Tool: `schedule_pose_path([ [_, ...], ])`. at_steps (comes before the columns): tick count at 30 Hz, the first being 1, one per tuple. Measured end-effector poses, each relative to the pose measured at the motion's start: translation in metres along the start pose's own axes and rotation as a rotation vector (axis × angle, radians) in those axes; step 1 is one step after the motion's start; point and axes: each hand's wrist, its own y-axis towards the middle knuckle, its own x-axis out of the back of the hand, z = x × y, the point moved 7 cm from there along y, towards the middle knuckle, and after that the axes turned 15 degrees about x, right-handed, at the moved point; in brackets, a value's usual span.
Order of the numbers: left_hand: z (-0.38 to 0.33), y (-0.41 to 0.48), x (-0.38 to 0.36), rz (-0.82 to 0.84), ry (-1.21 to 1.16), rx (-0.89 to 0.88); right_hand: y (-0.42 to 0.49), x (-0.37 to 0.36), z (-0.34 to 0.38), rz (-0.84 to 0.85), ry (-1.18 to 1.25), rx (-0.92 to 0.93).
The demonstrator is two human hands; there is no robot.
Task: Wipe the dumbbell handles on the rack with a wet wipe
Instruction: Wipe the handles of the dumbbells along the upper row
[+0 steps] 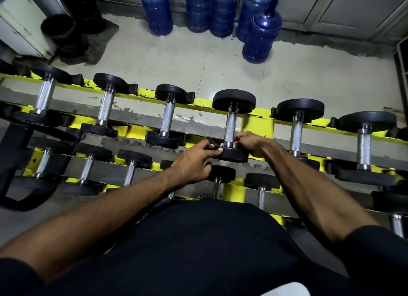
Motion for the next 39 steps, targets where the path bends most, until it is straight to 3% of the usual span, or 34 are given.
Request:
schedule_pose_path([
  [4, -0.001, 0.002, 0.001, -0.006, 0.027, -0.009, -0.013, 0.022, -0.005, -0.144, -0.010, 0.019],
  [7, -0.001, 0.002, 0.002, -0.016, 0.018, -0.019, -0.026, 0.028, 0.012, -0.152, -0.030, 0.199],
  [9, -0.001, 0.002, 0.003, -0.024, 0.006, -0.026, -0.027, 0.022, 0.034, -0.103, -0.209, 0.408],
  [13, 0.000, 0.002, 0.003, -0.017, -0.006, -0.024, -0.015, -0.018, 0.082, 0.110, -0.826, 0.730],
  [16, 0.000, 0.001, 0.002, -0.011, -0.004, -0.017, -0.002, -0.039, 0.101, 0.303, -1.268, 0.620],
  [19, 0.000, 0.003, 0.003, 0.005, 0.009, -0.020, 0.009, -0.052, 0.101, 0.474, -1.452, 0.457],
  [21, 0.000, 0.003, 0.003, 0.016, 0.018, -0.030, 0.010, -0.057, 0.103, 0.520, -1.458, 0.428],
  [23, -0.001, 0.004, 0.003, 0.017, 0.027, -0.037, 0.004, -0.053, 0.112, 0.458, -1.412, 0.494],
  [26, -0.001, 0.003, 0.004, 0.000, 0.034, -0.031, -0.011, -0.035, 0.112, 0.231, -1.275, 0.654],
  [32, -0.004, 0.001, 0.007, -0.011, 0.030, -0.045, -0.027, 0.006, 0.072, -0.048, -0.923, 0.685],
  [36, -0.005, 0.002, 0.009, -0.012, 0.038, -0.047, -0.012, 0.031, 0.072, -0.422, -0.707, 0.667],
  [37, -0.005, 0.002, 0.009, -0.011, 0.042, -0.044, -0.012, 0.031, 0.073, -0.429, -0.695, 0.667],
  [39, -0.005, 0.001, 0.008, -0.011, 0.045, -0.041, -0.016, 0.017, 0.076, -0.247, -0.743, 0.709],
])
